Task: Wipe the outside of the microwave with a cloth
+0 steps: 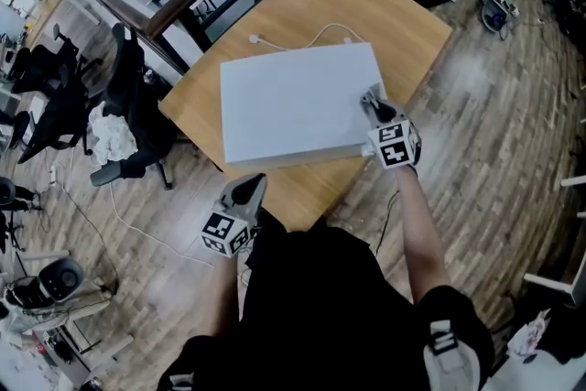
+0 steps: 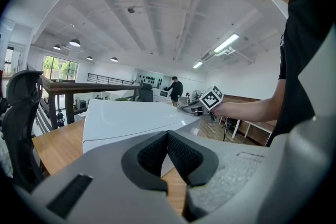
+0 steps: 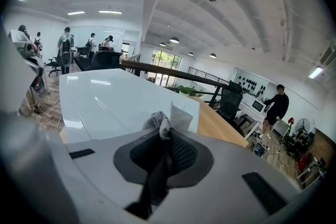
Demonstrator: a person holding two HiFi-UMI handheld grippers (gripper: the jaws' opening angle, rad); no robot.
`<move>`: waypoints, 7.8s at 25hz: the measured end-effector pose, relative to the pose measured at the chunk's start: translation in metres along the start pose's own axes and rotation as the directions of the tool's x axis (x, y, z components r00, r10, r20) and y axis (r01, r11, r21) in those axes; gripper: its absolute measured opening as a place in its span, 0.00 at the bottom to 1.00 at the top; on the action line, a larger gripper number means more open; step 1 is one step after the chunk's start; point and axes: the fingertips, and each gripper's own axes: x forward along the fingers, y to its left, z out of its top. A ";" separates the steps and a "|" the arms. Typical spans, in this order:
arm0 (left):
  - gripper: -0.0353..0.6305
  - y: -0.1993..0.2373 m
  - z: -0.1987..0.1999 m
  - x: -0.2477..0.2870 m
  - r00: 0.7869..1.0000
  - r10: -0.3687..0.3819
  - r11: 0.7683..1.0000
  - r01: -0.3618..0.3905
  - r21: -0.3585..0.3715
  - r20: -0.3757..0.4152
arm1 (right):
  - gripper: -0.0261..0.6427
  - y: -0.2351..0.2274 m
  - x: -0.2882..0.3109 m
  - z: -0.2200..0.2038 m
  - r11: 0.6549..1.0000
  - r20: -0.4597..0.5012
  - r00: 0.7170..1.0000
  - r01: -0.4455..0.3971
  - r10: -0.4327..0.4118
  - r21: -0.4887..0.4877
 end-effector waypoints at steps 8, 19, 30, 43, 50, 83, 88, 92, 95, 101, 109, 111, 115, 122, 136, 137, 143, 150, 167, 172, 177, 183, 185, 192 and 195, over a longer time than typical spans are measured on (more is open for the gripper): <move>0.05 -0.001 -0.004 0.002 1.000 -0.005 1.000 0.005 0.006 -0.002 | 0.07 0.016 0.009 0.010 0.997 -0.009 1.000 -0.028 0.027 -0.067; 0.05 0.000 -0.002 -0.006 1.000 0.017 1.000 -0.017 0.009 0.010 | 0.07 0.048 0.022 0.028 0.990 -0.022 0.995 -0.096 0.094 -0.106; 0.05 -0.002 -0.006 -0.018 0.999 0.045 0.999 -0.044 -0.028 0.014 | 0.07 0.092 0.030 0.048 0.974 -0.018 0.984 -0.178 0.177 -0.140; 0.05 -0.007 -0.014 -0.033 0.997 0.079 0.996 -0.078 -0.042 0.021 | 0.07 0.125 0.036 0.065 0.960 -0.011 0.974 -0.224 0.225 -0.166; 0.05 -0.007 -0.017 -0.035 0.997 0.074 0.997 -0.073 -0.039 0.029 | 0.07 0.135 0.041 0.070 0.960 -0.011 0.973 -0.229 0.230 -0.161; 0.05 0.096 -0.017 -0.074 0.995 -0.099 0.994 0.100 -0.044 0.030 | 0.07 0.257 0.077 0.135 0.960 -0.076 0.975 -0.221 0.211 -0.172; 0.05 0.109 -0.018 -0.080 0.994 -0.110 0.993 0.111 -0.043 0.022 | 0.07 0.274 0.080 0.143 0.958 -0.078 0.975 -0.221 0.210 -0.181; 0.05 0.113 -0.019 -0.079 0.992 -0.121 0.992 0.121 -0.035 0.022 | 0.07 0.291 0.083 0.153 0.955 -0.072 0.973 -0.231 0.221 -0.188; 0.05 0.112 -0.019 -0.076 0.991 -0.133 0.990 0.133 -0.036 0.018 | 0.07 0.302 0.086 0.158 0.950 -0.066 0.970 -0.241 0.233 -0.197; 0.05 0.110 -0.019 -0.073 0.988 -0.156 0.988 0.156 -0.018 0.016 | 0.07 0.317 0.086 0.165 0.946 -0.059 0.968 -0.252 0.245 -0.205; 0.05 0.106 -0.016 -0.073 0.986 -0.165 0.986 0.166 -0.016 0.018 | 0.07 0.339 0.089 0.173 0.930 -0.069 0.967 -0.255 0.245 -0.265; 0.05 0.108 -0.018 -0.075 0.987 -0.160 0.987 0.161 -0.018 0.019 | 0.07 0.341 0.090 0.172 0.930 -0.070 0.963 -0.271 0.261 -0.248; 0.05 0.109 -0.021 -0.077 0.989 -0.148 0.989 0.148 -0.027 0.014 | 0.07 0.339 0.088 0.172 0.938 -0.076 0.963 -0.268 0.257 -0.220; 0.05 0.117 -0.024 -0.080 0.990 -0.136 0.990 0.137 -0.041 0.021 | 0.07 0.337 0.103 0.178 0.942 -0.107 0.958 -0.281 0.265 -0.182; 0.05 0.124 -0.027 -0.077 0.992 -0.129 0.989 0.129 -0.077 0.005 | 0.07 0.318 0.139 0.201 0.949 -0.082 0.971 -0.237 0.224 -0.210; 0.05 0.124 -0.027 -0.077 0.992 -0.130 0.989 0.130 -0.076 0.006 | 0.07 0.317 0.141 0.202 0.949 -0.079 0.972 -0.233 0.221 -0.211; 0.05 0.126 -0.027 -0.071 0.991 -0.131 0.988 0.131 -0.078 0.006 | 0.07 0.310 0.147 0.204 0.947 -0.074 0.972 -0.233 0.222 -0.220; 0.05 0.125 -0.028 -0.065 0.987 -0.158 0.986 0.158 -0.058 0.006 | 0.07 0.300 0.150 0.201 0.941 -0.067 0.981 -0.194 0.183 -0.276; 0.05 0.092 -0.002 -0.022 0.989 -0.149 0.987 0.149 -0.053 -0.006 | 0.07 0.218 0.137 0.168 0.959 -0.070 0.983 -0.180 0.169 -0.220; 0.05 0.088 0.003 -0.017 0.993 -0.122 0.991 0.121 -0.053 -0.008 | 0.07 0.194 0.130 0.155 0.960 -0.073 0.984 -0.173 0.161 -0.220; 0.05 0.078 0.004 -0.009 0.994 -0.109 0.993 0.108 -0.056 -0.003 | 0.07 0.163 0.124 0.140 0.965 -0.070 0.987 -0.155 0.143 -0.212; 0.05 0.065 0.005 0.002 0.996 -0.090 0.994 0.090 -0.060 -0.004 | 0.07 0.132 0.112 0.119 0.970 -0.077 0.989 -0.143 0.130 -0.199; 0.05 0.062 0.007 0.004 0.996 -0.086 0.995 0.086 -0.058 0.002 | 0.07 0.121 0.109 0.113 0.971 -0.079 0.989 -0.136 0.122 -0.199; 0.05 0.052 0.007 0.011 0.999 -0.050 0.996 0.051 -0.069 0.009 | 0.07 0.077 0.101 0.092 0.980 -0.085 0.992 -0.109 0.096 -0.168; 0.05 0.047 0.007 0.013 0.999 -0.033 0.997 0.033 -0.073 0.004 | 0.07 0.059 0.098 0.084 0.982 -0.083 0.993 -0.100 0.088 -0.159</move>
